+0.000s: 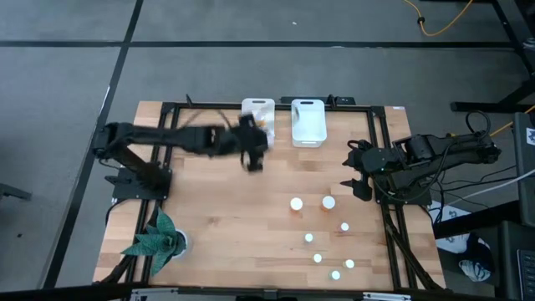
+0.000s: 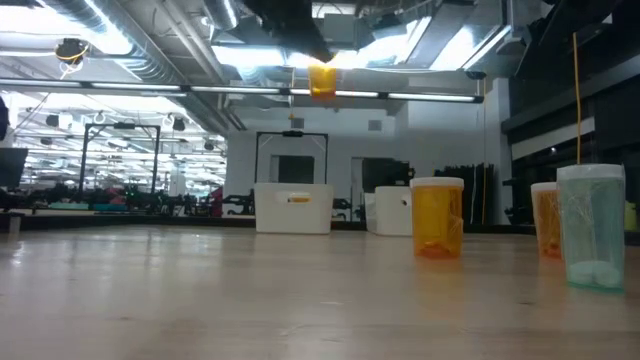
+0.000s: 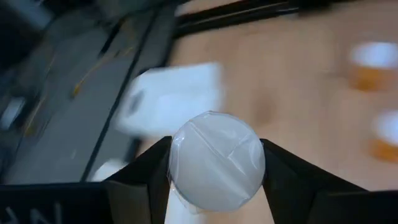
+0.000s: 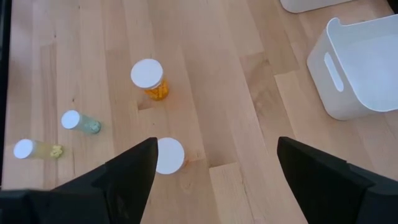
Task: Pick and place medicine bottles into bin by pill shape (circle, oval)
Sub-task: Put the orange capsule bottle into the left white bin
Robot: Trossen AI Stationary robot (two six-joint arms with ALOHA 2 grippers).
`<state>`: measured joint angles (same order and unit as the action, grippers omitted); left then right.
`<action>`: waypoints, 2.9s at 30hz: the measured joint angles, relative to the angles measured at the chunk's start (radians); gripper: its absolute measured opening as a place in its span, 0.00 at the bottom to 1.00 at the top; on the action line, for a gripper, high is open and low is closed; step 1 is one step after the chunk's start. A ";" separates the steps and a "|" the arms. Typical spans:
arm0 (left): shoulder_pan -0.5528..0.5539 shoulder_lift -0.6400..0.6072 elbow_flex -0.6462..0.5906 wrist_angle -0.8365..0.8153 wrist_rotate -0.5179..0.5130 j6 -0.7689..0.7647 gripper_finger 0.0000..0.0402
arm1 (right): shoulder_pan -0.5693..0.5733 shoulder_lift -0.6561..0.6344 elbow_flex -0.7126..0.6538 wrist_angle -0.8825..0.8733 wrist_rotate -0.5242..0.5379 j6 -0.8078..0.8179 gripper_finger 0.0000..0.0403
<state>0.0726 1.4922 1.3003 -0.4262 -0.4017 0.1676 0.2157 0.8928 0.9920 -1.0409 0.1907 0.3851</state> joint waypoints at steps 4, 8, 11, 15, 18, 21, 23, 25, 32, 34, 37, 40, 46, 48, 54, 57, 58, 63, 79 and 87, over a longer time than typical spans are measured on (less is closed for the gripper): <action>0.187 0.012 -0.001 -0.006 0.059 -0.042 0.46 | 0.000 0.000 0.000 0.000 0.000 0.000 0.82; 0.313 0.070 -0.001 0.017 0.136 -0.062 0.46 | 0.000 0.000 0.000 0.000 0.000 0.000 0.82; 0.374 0.117 -0.001 0.025 0.177 -0.071 0.46 | 0.000 0.000 0.000 -0.001 0.000 -0.001 0.82; 0.426 0.191 -0.002 -0.002 0.254 -0.106 0.46 | 0.000 0.000 0.000 -0.004 0.000 -0.001 0.82; 0.444 0.234 -0.001 -0.023 0.305 -0.109 0.46 | 0.000 0.000 0.000 -0.010 0.000 -0.001 0.82; 0.446 0.265 -0.001 -0.050 0.335 -0.107 0.46 | 0.000 0.000 0.000 -0.020 0.000 -0.001 0.82; 0.446 0.278 -0.001 -0.058 0.349 -0.106 0.46 | 0.000 0.000 0.000 -0.026 0.000 -0.001 0.82; 0.446 0.289 -0.001 -0.058 0.358 -0.106 0.46 | 0.000 0.000 0.000 -0.027 0.000 -0.001 0.82; 0.451 0.302 -0.027 -0.037 0.368 -0.109 0.46 | 0.000 0.000 0.000 -0.027 0.000 0.002 0.82; 0.457 0.302 -0.036 -0.040 0.368 -0.111 0.46 | 0.000 0.000 0.000 -0.027 0.000 0.002 0.82; 0.465 0.302 -0.052 -0.019 0.368 -0.114 0.46 | 0.000 0.000 0.000 -0.027 0.000 0.000 0.82; 0.473 0.302 -0.083 0.020 0.367 -0.115 0.46 | 0.000 0.000 0.000 -0.027 0.000 0.000 0.82; 0.498 0.302 -0.147 0.155 0.361 -0.133 0.46 | 0.000 0.000 0.000 -0.026 0.001 0.000 0.82; 0.507 0.302 -0.153 0.196 0.360 -0.134 0.46 | 0.000 0.000 0.000 -0.026 0.000 0.000 0.82; 0.523 0.302 -0.155 0.215 0.314 -0.135 0.46 | 0.000 0.000 0.000 -0.026 0.000 0.000 0.82; 0.525 0.302 -0.155 0.214 0.314 -0.135 0.46 | 0.000 0.000 0.000 -0.026 0.001 0.000 0.82; 0.525 0.302 -0.155 0.213 0.314 -0.135 0.46 | 0.000 0.000 0.000 -0.026 0.000 0.000 0.82; 0.525 0.302 -0.155 0.201 0.321 -0.135 0.46 | 0.000 0.000 0.000 -0.026 0.000 -0.001 0.82; 0.484 0.302 -0.151 0.158 0.307 -0.140 0.59 | 0.000 0.000 0.000 -0.026 0.000 -0.001 0.82; 0.485 0.302 -0.139 0.160 0.249 -0.140 0.65 | 0.000 0.000 0.000 -0.026 0.000 -0.001 0.82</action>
<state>0.5579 1.7943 1.1614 -0.2665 -0.1528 0.0280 0.2155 0.8928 0.9920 -1.0671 0.1909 0.3843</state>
